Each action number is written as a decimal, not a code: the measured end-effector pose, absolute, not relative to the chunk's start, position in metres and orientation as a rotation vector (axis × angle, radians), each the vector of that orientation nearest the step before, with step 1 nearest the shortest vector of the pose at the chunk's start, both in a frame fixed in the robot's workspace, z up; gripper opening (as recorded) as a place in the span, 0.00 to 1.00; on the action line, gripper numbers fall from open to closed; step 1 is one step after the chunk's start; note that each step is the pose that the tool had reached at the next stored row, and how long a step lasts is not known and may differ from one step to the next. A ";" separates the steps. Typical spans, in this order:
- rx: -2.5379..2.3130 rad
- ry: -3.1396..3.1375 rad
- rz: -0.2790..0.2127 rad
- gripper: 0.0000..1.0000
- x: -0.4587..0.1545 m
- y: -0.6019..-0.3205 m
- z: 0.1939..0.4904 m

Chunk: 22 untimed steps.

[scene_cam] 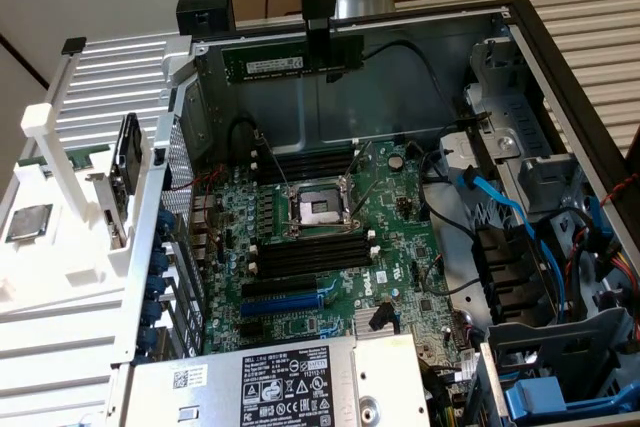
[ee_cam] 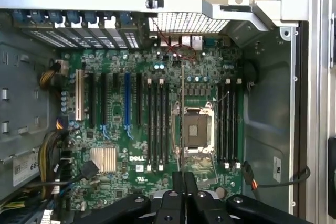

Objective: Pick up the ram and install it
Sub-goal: 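Pick up the ram and move it above insertion slot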

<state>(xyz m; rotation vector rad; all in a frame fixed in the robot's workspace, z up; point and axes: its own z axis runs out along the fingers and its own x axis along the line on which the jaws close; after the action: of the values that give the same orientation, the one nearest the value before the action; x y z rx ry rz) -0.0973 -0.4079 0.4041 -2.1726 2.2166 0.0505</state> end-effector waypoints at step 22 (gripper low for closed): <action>-2.149 2.230 0.049 0.12 -0.091 -0.411 0.368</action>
<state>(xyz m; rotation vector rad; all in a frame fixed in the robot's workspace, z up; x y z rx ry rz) -0.0906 -0.4111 0.3683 -2.1487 2.2295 0.0489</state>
